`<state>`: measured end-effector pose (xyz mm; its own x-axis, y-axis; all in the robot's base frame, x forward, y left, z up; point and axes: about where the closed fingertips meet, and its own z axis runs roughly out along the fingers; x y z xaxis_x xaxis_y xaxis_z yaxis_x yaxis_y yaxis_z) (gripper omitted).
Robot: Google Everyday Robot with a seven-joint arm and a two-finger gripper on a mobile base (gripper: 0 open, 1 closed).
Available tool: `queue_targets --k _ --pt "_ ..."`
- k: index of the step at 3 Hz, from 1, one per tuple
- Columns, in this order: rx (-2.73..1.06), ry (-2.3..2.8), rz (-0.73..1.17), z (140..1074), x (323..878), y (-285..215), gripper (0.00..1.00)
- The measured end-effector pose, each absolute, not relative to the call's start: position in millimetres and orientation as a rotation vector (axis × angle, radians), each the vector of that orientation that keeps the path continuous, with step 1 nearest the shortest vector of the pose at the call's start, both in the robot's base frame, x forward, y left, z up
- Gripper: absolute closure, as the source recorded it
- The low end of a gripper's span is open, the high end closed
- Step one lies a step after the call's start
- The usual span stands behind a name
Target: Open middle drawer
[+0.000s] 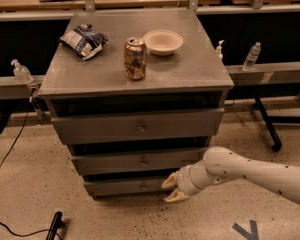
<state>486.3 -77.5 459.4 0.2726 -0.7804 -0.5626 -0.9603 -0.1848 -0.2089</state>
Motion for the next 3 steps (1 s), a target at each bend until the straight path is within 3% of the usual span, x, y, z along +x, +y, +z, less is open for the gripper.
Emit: queue_targets --k 1,2,3 --pt "-1.962 1.641 0.371 456 510 -81 0.21" --pt "-1.907 1.685 0.34 443 548 -64 0.01" --pt "-1.851 1.731 0.321 423 590 -44 0.0"
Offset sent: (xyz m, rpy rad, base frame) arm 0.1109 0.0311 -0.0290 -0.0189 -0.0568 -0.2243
